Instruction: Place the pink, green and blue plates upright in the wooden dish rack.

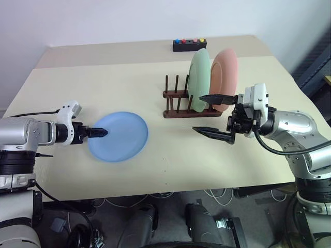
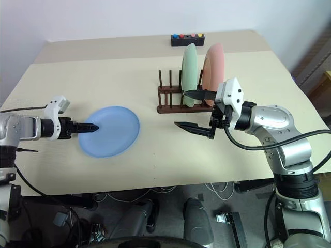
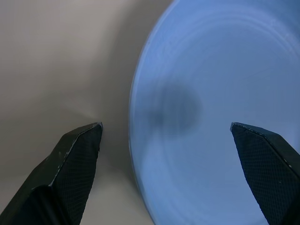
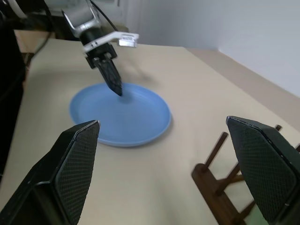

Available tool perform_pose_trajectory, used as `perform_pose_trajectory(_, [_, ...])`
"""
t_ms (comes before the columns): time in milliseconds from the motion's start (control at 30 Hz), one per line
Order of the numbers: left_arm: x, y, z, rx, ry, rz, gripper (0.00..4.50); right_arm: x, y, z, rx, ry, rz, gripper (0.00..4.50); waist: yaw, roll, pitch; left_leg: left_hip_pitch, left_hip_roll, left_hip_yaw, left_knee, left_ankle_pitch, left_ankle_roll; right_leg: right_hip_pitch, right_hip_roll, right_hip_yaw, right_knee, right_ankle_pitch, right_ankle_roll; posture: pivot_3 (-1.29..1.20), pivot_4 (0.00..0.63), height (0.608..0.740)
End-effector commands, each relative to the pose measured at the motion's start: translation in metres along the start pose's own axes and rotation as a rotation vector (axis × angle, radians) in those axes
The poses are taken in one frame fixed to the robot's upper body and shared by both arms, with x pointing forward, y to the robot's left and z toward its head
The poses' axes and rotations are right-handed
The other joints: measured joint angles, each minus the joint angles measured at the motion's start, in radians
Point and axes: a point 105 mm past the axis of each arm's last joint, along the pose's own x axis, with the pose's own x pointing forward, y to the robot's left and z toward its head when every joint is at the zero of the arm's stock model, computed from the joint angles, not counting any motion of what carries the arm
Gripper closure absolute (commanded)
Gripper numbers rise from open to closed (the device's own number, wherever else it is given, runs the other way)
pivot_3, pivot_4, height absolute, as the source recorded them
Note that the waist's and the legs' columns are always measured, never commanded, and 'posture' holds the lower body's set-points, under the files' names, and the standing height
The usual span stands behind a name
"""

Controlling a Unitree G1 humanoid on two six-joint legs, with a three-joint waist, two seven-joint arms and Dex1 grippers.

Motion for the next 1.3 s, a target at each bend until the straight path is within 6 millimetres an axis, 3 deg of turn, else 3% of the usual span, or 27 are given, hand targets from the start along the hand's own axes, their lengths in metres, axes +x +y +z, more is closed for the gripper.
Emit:
perform_pose_trajectory(33, [-0.013, 0.006, 0.011, -0.018, 0.010, 0.029, 0.00, 0.000, -0.002, 0.008, -0.047, -0.027, -0.020, 0.08, 0.000, 0.000, 0.000, 0.000, 0.000, 0.000, 0.000, 0.000, 0.000, 0.000, 0.000, 0.000, 0.000, 0.000, 0.000, 0.00, 0.150, 0.740])
perform_pose_trajectory(400, [0.008, 0.003, 0.000, -0.038, 0.170, 0.007, 0.00, 0.002, -0.006, 0.008, -0.058, -0.029, -0.043, 0.08, 0.001, 0.001, 0.000, 0.000, 0.000, 0.000, 0.000, 0.000, 0.000, 0.000, 0.000, 0.000, 0.000, 0.000, 0.000, 0.00, 0.150, 0.740])
perform_pose_trajectory(500, [0.013, 0.003, -0.002, -0.040, 0.179, 0.006, 0.89, 0.001, -0.006, 0.007, -0.064, -0.024, -0.052, 0.00, 0.003, 0.001, -0.001, 0.000, 0.000, 0.000, 0.000, 0.000, 0.000, 0.000, 0.000, 0.000, 0.000, 0.000, 0.000, 0.00, 0.150, 0.740])
perform_pose_trajectory(733, [0.018, 0.001, 0.005, -0.047, 0.141, 0.000, 4.41, 0.000, -0.007, 0.004, -0.075, -0.008, -0.068, 0.00, 0.005, 0.001, -0.001, 0.000, -0.001, 0.000, 0.001, 0.000, 0.000, 0.001, 0.000, 0.000, 0.000, 0.000, 0.000, 0.00, 0.150, 0.740])
perform_pose_trajectory(900, [0.018, 0.005, 0.011, -0.017, 0.094, 0.025, 4.47, 0.001, -0.009, 0.007, -0.104, -0.015, -0.073, 0.00, 0.004, 0.000, -0.001, 0.000, -0.001, 0.000, 0.002, 0.000, 0.000, 0.001, 0.000, 0.000, 0.000, 0.000, 0.000, 0.00, 0.150, 0.740])
perform_pose_trajectory(1067, [0.012, -0.006, 0.041, -0.001, -0.148, -0.053, 4.47, 0.005, -0.009, 0.010, -0.187, 0.019, -0.048, 0.00, 0.001, 0.000, -0.001, 0.000, 0.000, 0.000, 0.002, 0.000, 0.000, 0.001, 0.000, 0.000, 0.001, 0.000, 0.000, 0.00, 0.150, 0.740])
perform_pose_trajectory(1167, [-0.005, -0.012, 0.055, -0.006, -0.300, -0.128, 4.47, 0.012, -0.007, 0.018, -0.228, -0.011, -0.034, 0.00, -0.004, -0.001, 0.000, 0.000, 0.000, 0.000, 0.001, 0.000, -0.001, -0.001, 0.000, 0.000, 0.001, 0.000, 0.000, 0.00, 0.150, 0.740])
perform_pose_trajectory(1300, [-0.031, -0.021, 0.081, -0.117, -0.500, -0.205, 4.47, 0.025, -0.008, 0.030, -0.482, 0.013, -0.024, 0.00, -0.002, -0.001, 0.000, 0.000, 0.000, 0.000, 0.001, 0.000, -0.002, -0.001, 0.000, 0.000, 0.001, 0.000, 0.000, 0.00, 0.150, 0.740])
